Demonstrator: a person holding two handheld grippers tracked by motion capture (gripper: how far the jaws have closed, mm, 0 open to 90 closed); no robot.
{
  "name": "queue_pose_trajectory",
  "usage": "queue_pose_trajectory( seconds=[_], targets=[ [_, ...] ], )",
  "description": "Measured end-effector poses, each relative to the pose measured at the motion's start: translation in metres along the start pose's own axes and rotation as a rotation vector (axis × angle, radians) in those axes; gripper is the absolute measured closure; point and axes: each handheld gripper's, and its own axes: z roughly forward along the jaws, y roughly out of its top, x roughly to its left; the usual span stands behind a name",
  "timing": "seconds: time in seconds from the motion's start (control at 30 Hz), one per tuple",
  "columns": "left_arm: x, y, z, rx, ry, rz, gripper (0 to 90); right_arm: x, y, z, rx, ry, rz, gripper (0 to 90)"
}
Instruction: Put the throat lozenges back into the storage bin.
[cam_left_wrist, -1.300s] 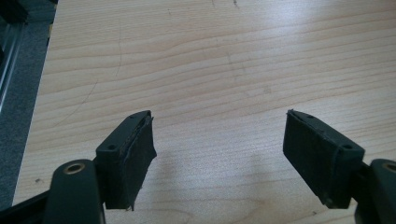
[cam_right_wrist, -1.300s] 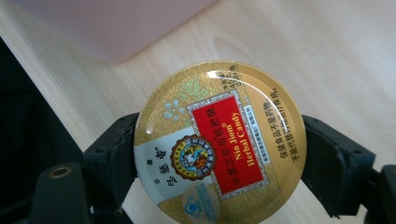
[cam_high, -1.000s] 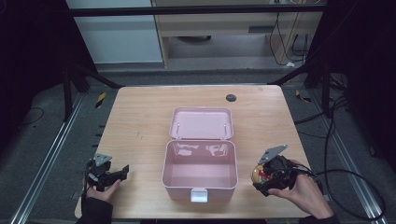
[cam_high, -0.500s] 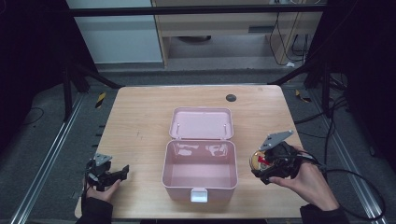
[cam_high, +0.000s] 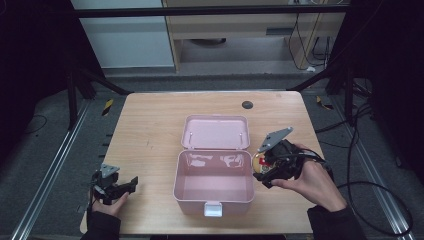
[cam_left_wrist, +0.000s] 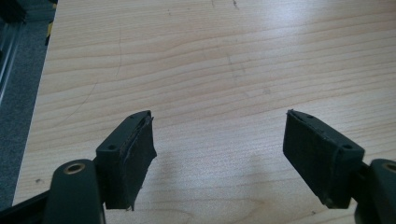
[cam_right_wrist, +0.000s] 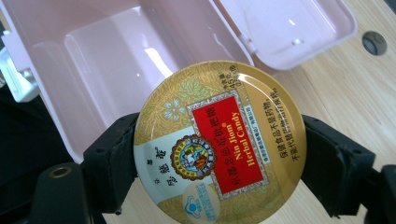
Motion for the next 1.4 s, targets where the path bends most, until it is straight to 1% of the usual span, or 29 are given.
queue_pose_trajectory(
  seconds=[0.1, 0.17, 0.3, 0.37, 0.43, 0.47, 0.53, 0.6, 0.7, 0.77, 0.87, 0.97, 1.1, 1.2, 1.33, 1.4],
  targets=[
    [0.000, 0.001, -0.001, -0.006, -0.002, -0.002, 23.9, 0.003, 0.008, 0.006, 0.001, 0.014, -0.013, 20.4],
    [0.000, 0.001, -0.001, -0.006, -0.002, -0.003, 23.8, 0.005, 0.014, 0.009, 0.006, 0.024, -0.036, 20.4],
    [-0.001, 0.001, -0.003, -0.014, -0.001, 0.002, 23.9, 0.011, 0.026, 0.012, -0.004, 0.031, -0.060, 20.4],
    [-0.001, 0.001, -0.001, -0.007, -0.005, 0.002, 23.9, 0.014, 0.032, 0.014, -0.012, 0.038, -0.078, 20.4],
    [-0.002, 0.001, 0.000, -0.003, -0.008, 0.004, 23.8, 0.016, 0.036, 0.019, -0.012, 0.047, -0.089, 20.4],
    [-0.002, 0.001, 0.000, -0.005, -0.011, -0.001, 23.9, 0.018, 0.038, 0.021, -0.007, 0.053, -0.098, 20.4],
    [-0.002, 0.002, -0.001, -0.009, -0.012, -0.006, 23.8, 0.021, 0.043, 0.027, 0.015, 0.070, -0.112, 20.4],
    [-0.003, 0.002, -0.002, -0.016, -0.014, -0.007, 23.8, 0.023, 0.046, 0.030, 0.007, 0.077, -0.123, 20.4],
    [-0.002, 0.002, 0.000, -0.004, -0.015, -0.005, 23.9, 0.026, 0.049, 0.034, -0.001, 0.088, -0.140, 20.4],
    [-0.003, 0.002, 0.000, -0.005, -0.018, -0.002, 23.8, 0.027, 0.050, 0.038, 0.012, 0.082, -0.148, 20.4],
    [-0.003, 0.002, -0.001, -0.011, -0.022, -0.004, 23.8, 0.030, 0.050, 0.046, 0.028, 0.098, -0.156, 20.4],
    [-0.003, 0.002, 0.000, -0.007, -0.022, -0.003, 23.8, 0.030, 0.048, 0.054, 0.043, 0.109, -0.167, 20.4],
    [-0.003, 0.002, -0.001, -0.012, -0.024, -0.005, 23.9, 0.029, 0.043, 0.061, 0.058, 0.118, -0.164, 20.4],
    [-0.003, 0.002, 0.000, -0.008, -0.023, -0.001, 23.9, 0.031, 0.038, 0.067, 0.075, 0.124, -0.174, 20.4],
    [-0.003, 0.002, -0.001, -0.010, -0.022, -0.001, 23.9, 0.032, 0.033, 0.076, 0.097, 0.147, -0.172, 20.4],
    [-0.003, 0.002, 0.000, -0.008, -0.023, 0.000, 23.9, 0.032, 0.030, 0.078, 0.105, 0.147, -0.182, 20.4]
  ],
)
